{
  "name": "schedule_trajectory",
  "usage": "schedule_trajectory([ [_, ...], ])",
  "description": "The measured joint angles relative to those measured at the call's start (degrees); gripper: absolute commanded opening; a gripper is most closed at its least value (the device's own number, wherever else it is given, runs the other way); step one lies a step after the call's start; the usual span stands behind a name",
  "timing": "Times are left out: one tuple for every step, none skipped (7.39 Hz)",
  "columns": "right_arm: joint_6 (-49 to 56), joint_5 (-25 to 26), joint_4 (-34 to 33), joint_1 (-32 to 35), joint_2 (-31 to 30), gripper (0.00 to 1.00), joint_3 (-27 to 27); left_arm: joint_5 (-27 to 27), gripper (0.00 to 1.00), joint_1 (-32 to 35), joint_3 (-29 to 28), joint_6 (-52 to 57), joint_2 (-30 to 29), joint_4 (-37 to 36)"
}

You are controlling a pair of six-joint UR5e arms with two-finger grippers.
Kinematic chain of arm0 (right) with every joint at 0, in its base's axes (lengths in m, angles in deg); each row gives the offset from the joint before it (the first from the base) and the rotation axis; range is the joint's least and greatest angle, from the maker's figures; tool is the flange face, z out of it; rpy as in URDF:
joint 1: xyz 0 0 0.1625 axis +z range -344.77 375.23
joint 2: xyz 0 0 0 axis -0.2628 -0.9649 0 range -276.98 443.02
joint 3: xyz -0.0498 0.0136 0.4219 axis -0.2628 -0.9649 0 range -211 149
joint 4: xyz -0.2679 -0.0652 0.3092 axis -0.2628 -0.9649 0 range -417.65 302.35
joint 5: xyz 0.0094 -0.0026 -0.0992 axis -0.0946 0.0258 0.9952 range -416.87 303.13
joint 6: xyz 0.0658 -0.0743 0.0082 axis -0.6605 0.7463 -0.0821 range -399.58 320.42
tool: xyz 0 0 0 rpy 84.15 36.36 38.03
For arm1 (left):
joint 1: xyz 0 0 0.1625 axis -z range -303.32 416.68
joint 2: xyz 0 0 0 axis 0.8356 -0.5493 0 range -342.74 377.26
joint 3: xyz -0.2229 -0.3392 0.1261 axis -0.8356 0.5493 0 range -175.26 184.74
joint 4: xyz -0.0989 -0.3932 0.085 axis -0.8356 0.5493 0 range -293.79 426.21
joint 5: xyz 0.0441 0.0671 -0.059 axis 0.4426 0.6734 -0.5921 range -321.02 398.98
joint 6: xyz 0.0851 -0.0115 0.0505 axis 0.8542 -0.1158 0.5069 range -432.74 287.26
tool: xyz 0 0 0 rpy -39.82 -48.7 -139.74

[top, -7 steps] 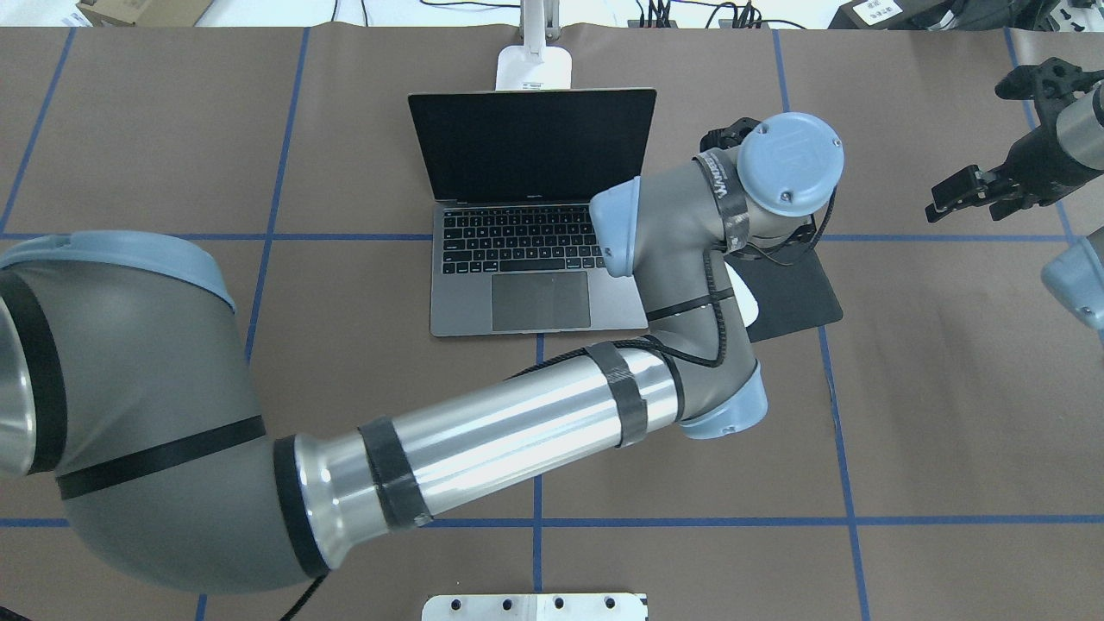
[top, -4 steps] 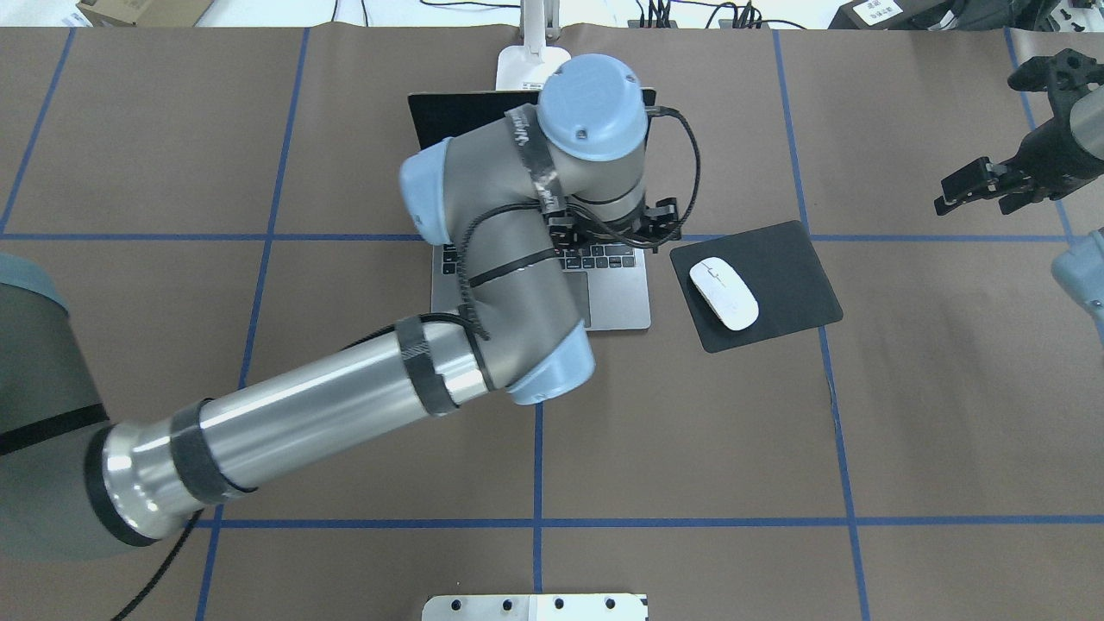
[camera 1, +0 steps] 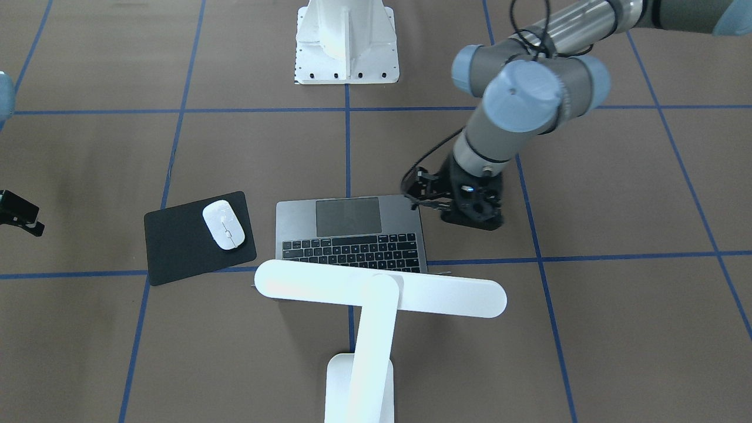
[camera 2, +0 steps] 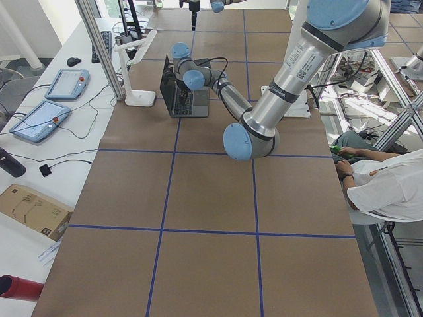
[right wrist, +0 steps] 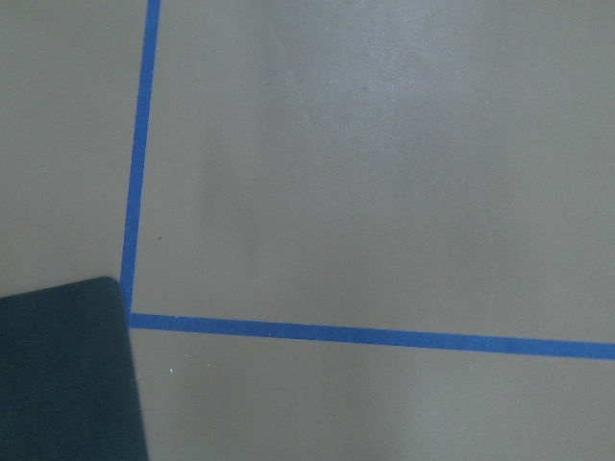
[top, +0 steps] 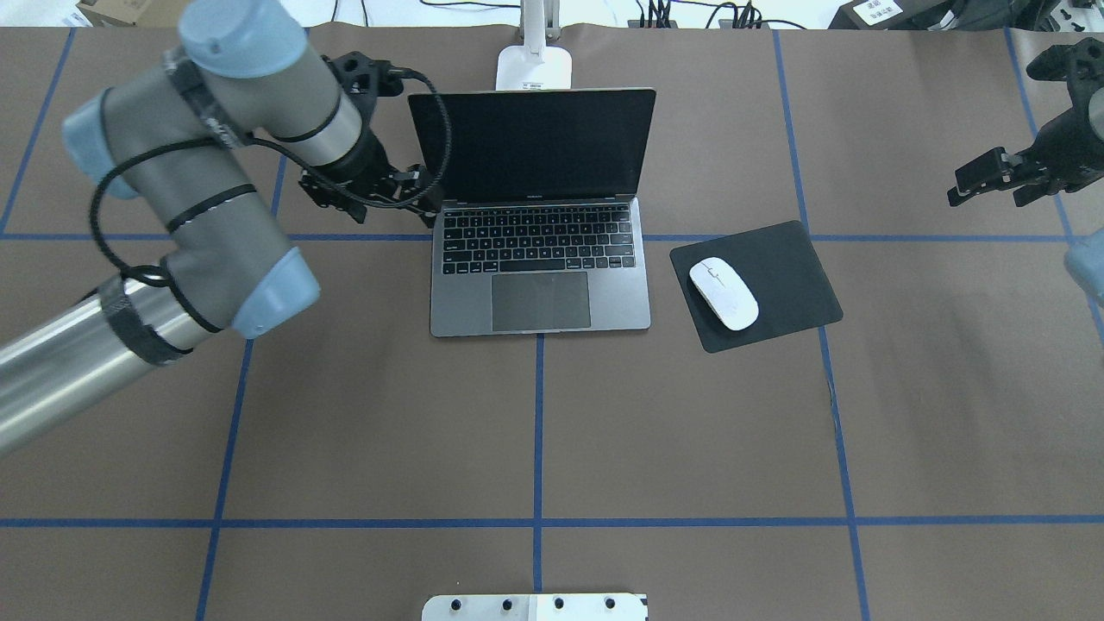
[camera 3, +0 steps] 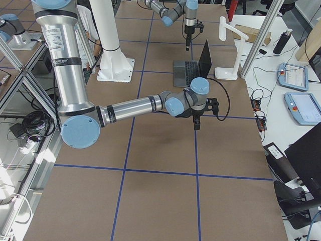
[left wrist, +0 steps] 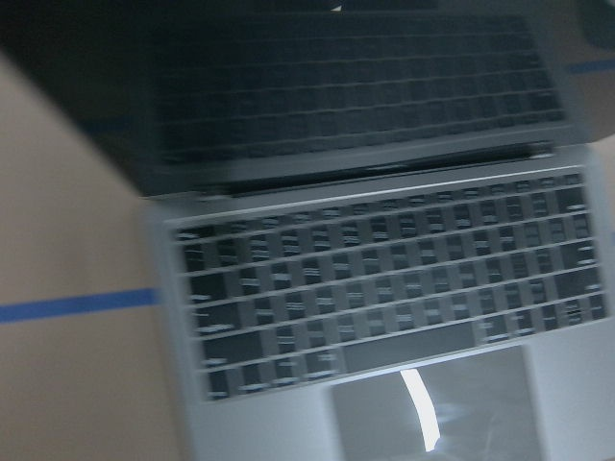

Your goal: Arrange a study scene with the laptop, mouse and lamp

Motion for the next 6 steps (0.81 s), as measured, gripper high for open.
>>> schedule_trajectory([
  [0.00, -0.16, 0.02, 0.14, -0.35, 0.99, 0.14, -1.68, 0.99, 3.39, 4.44, 6.40, 7.29, -0.03],
  [0.00, -0.14, 0.17, 0.21, -1.27, 0.99, 0.83, -3.24, 0.99, 7.54, 8.11, 13.07, 14.61, -0.03],
  [0.15, -0.21, 0.37, 0.64, -2.76, 0.99, 2.23, -4.21, 0.99, 11.77, 10.52, 18.53, 20.49, -0.13],
  [0.73, -0.55, 0.45, 1.57, -4.35, 0.99, 3.26, -4.75, 0.99, 15.17, 11.57, 23.12, 23.47, -1.61],
  [1.78, -0.87, 0.49, 2.57, -6.36, 0.99, 4.24, -4.95, 0.99, 18.63, 11.99, 29.15, 24.94, -5.93],
  [2.71, -1.43, 0.49, 3.60, -8.75, 0.99, 5.26, -4.99, 0.99, 22.26, 11.93, 36.17, 25.40, -11.46],
])
